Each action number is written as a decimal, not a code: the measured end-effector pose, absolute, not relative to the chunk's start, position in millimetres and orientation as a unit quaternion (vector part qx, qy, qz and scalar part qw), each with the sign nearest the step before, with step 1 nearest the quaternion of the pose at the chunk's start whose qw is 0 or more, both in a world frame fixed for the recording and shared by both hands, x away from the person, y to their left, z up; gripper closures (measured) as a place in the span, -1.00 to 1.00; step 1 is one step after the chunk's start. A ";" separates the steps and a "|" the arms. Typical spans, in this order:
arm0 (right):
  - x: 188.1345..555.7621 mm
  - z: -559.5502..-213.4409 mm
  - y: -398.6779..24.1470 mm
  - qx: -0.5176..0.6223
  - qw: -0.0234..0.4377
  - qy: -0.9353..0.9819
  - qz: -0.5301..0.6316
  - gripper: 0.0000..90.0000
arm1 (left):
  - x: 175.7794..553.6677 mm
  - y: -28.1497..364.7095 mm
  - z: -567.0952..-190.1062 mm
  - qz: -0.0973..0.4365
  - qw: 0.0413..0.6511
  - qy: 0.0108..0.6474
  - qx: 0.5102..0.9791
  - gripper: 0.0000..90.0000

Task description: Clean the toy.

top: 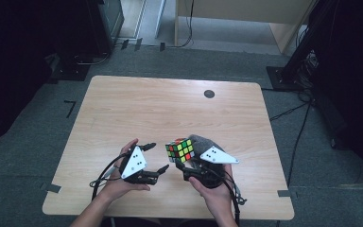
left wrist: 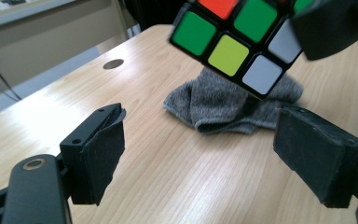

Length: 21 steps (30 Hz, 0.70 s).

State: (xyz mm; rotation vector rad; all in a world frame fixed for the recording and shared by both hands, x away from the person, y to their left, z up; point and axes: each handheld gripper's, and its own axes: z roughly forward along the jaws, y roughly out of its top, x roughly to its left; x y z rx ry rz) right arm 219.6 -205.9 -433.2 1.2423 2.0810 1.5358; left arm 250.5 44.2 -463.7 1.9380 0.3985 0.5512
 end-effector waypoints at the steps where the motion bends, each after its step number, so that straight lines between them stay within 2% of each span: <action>1: 219.2 -432.9 -204.7 0.428 0.131 0.719 0.531 -0.24 | 248.7 42.2 -464.6 0.236 0.514 0.160 0.809 -0.62; 10: 214.5 -432.6 -187.5 0.426 0.099 0.737 0.515 -0.24 | 238.2 34.5 -466.2 0.291 0.502 0.124 0.805 -0.60; 17: 214.4 -434.3 -182.1 0.426 0.074 0.740 0.515 -0.24 | 231.4 29.1 -468.0 0.302 0.505 0.100 0.803 -0.34; 21: 218.1 -437.8 -183.1 0.423 0.054 0.742 0.517 -0.25 | 229.9 26.5 -471.2 0.310 0.497 0.094 0.805 -0.27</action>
